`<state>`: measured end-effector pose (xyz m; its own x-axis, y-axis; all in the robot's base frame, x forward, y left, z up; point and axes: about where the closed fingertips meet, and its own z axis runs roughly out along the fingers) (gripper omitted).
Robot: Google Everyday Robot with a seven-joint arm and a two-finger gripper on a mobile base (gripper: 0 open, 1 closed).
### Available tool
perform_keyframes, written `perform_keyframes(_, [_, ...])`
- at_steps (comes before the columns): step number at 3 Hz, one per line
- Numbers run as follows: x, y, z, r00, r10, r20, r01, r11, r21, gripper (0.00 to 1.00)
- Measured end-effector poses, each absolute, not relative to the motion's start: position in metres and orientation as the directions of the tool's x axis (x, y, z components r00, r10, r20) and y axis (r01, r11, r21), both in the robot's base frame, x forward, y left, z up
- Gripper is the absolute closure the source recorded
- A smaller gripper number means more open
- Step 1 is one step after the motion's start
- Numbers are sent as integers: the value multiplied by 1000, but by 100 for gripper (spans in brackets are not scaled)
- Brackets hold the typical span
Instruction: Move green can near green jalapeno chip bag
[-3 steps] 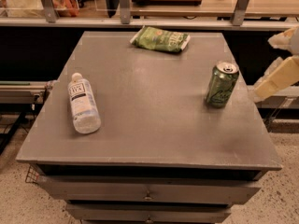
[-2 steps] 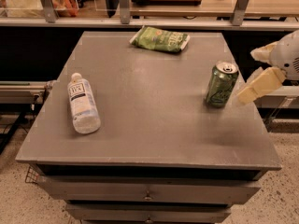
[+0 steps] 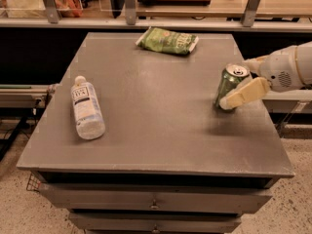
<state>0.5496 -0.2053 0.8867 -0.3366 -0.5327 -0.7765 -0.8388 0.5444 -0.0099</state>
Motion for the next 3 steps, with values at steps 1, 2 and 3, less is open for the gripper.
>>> perform_keyframes(1, [563, -199, 884, -333, -470, -818, -830, 558, 17, 11])
perform_keyframes(2, [568, -196, 884, -335, -399, -853, -818, 573, 53, 35])
perform_keyframes(3, [568, -192, 898, -317, -377, -870, -816, 576, 48, 58])
